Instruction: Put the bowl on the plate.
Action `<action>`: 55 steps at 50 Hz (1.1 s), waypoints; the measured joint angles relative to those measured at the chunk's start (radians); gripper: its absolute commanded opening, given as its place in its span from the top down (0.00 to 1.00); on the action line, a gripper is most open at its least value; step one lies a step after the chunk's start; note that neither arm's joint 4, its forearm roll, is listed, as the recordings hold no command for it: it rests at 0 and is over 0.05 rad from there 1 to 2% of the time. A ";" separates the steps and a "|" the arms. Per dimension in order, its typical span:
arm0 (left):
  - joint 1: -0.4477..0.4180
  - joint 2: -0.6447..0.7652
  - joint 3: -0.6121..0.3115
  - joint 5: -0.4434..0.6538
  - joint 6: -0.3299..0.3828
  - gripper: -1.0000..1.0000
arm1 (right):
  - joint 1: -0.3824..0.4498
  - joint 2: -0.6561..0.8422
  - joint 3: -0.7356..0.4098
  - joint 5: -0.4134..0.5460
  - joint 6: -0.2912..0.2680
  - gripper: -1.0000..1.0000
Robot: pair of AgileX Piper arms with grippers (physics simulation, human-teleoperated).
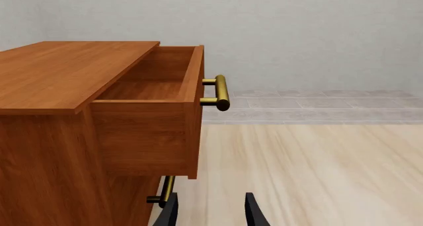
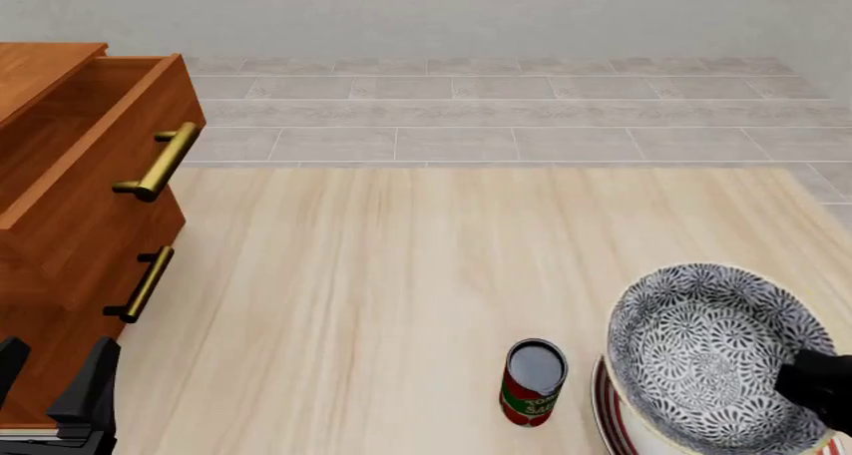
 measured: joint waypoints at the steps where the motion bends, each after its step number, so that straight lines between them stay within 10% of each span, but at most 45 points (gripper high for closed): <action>1: 0.000 0.000 0.000 0.000 0.000 0.00 | -0.005 -0.007 0.001 0.010 -0.001 1.00; 55: 0.000 0.000 0.000 0.000 0.000 0.00 | -0.191 -0.098 0.253 -0.009 -0.027 1.00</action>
